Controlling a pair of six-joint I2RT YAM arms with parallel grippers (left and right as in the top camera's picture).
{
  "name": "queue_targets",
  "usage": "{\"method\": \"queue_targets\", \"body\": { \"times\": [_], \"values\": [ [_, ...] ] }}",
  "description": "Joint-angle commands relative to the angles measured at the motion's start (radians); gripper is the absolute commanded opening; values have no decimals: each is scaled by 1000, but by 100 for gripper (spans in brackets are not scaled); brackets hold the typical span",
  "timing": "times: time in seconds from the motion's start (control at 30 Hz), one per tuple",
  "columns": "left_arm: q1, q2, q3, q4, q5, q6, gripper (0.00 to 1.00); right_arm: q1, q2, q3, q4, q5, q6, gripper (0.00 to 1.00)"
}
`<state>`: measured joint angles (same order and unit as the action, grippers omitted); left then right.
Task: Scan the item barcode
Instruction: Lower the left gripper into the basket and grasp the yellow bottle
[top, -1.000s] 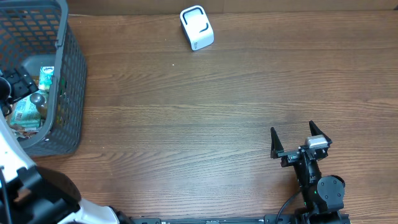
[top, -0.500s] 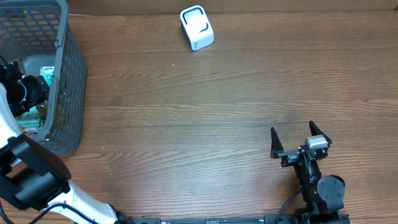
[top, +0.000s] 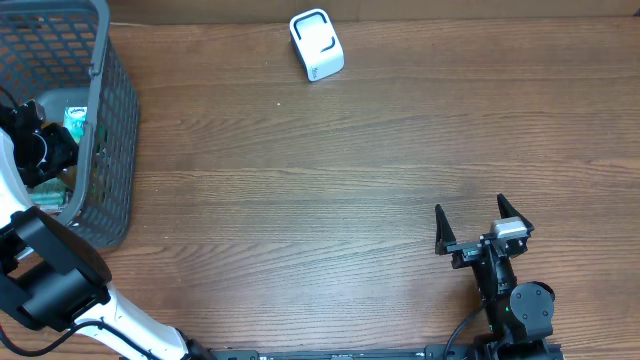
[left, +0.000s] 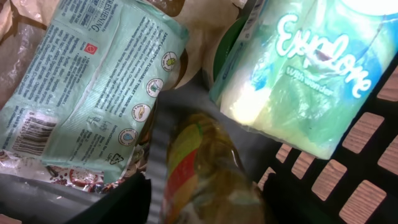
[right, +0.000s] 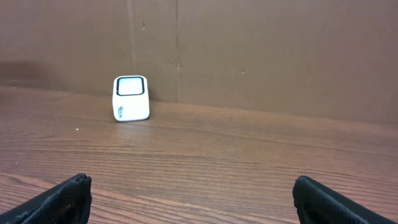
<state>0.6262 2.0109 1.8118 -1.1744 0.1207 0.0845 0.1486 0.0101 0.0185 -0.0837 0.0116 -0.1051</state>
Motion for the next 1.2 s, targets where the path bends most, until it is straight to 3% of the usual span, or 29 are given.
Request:
{"method": "queue_targets", "body": {
  "times": [0.0, 0.1, 0.33, 0.5, 0.63, 0.93, 1.17],
  "values": [
    [-4, 12, 8, 4, 11, 5, 49, -3, -7, -11, 2, 10, -4, 100],
    [-8, 12, 8, 4, 11, -5, 40, -3, -7, -11, 2, 10, -4, 100],
    [-11, -23, 50, -1, 10, -38, 38, -3, -7, -11, 2, 10, -4, 100],
    [-11, -103, 102, 2, -24, -114, 30, -3, -7, -11, 2, 10, -5, 100],
    [-11, -206, 132, 35, -99, -190, 29, -3, -7, -11, 2, 10, -5, 100],
    [-12, -467, 132, 179, -100, -323, 27, -3, -7, -11, 2, 10, -4, 100],
    [-39, -587, 132, 182, 12, -363, 26, -3, -7, -11, 2, 10, -4, 100]
  ]
}}
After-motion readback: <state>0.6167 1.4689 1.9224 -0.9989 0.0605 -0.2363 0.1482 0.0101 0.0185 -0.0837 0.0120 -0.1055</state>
